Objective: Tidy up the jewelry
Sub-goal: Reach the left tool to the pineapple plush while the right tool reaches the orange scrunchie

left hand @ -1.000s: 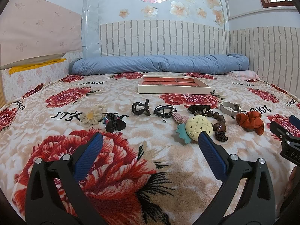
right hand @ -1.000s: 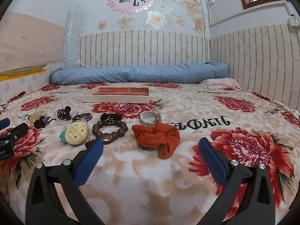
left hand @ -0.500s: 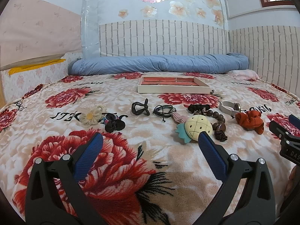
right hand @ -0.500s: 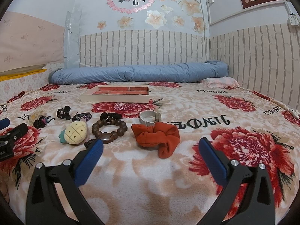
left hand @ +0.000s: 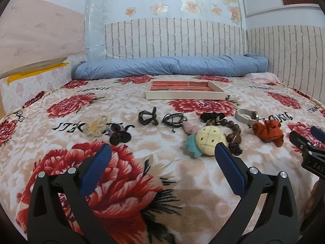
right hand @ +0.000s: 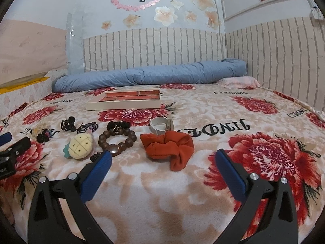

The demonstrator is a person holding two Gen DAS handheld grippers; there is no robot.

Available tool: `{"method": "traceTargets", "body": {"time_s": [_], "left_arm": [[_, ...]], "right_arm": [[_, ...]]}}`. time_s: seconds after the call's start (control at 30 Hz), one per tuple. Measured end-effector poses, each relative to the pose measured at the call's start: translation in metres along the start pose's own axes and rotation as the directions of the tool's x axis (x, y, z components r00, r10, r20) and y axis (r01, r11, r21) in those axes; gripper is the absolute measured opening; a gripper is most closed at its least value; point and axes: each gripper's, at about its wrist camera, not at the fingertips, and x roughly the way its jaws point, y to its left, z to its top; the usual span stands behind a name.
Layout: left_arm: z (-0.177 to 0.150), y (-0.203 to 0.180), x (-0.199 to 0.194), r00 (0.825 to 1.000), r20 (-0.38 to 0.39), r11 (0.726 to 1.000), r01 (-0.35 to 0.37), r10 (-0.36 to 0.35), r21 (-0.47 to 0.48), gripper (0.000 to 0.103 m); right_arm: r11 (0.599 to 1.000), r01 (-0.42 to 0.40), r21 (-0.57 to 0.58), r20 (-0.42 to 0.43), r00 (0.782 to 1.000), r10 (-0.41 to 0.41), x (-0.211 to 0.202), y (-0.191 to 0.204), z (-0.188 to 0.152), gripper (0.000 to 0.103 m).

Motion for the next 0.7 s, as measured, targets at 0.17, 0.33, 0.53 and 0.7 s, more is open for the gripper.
{"method": "traceTargets", "body": {"time_s": [0.17,0.33,0.53,0.7], "left_arm": [[0.012,-0.011,0.009,0.999,-0.032,0.999,0.032,-0.032,-0.001,0.098],[0.022,-0.024,0.025,0.996,-0.076,0.999,0.054,-0.054,-0.001,0.098],[0.027,-0.034,0.052,0.981,-0.171,0.996,0.09,-0.091,-0.01,0.098],[0.029,-0.042,0.068,0.97,-0.222,0.995,0.1,-0.098,-0.002,0.098]], "right_arm": [[1.0,0.023,-0.013,-0.015,1.0,-0.024,0.005,-0.005,0.014,0.099],[0.999,0.041,-0.034,-0.065,0.997,-0.043,0.017,-0.014,0.027,0.099],[0.996,0.049,-0.079,-0.131,0.99,-0.059,0.035,-0.022,0.035,0.099],[0.995,0.063,-0.081,-0.15,0.986,-0.075,0.046,-0.031,0.038,0.099]]}}
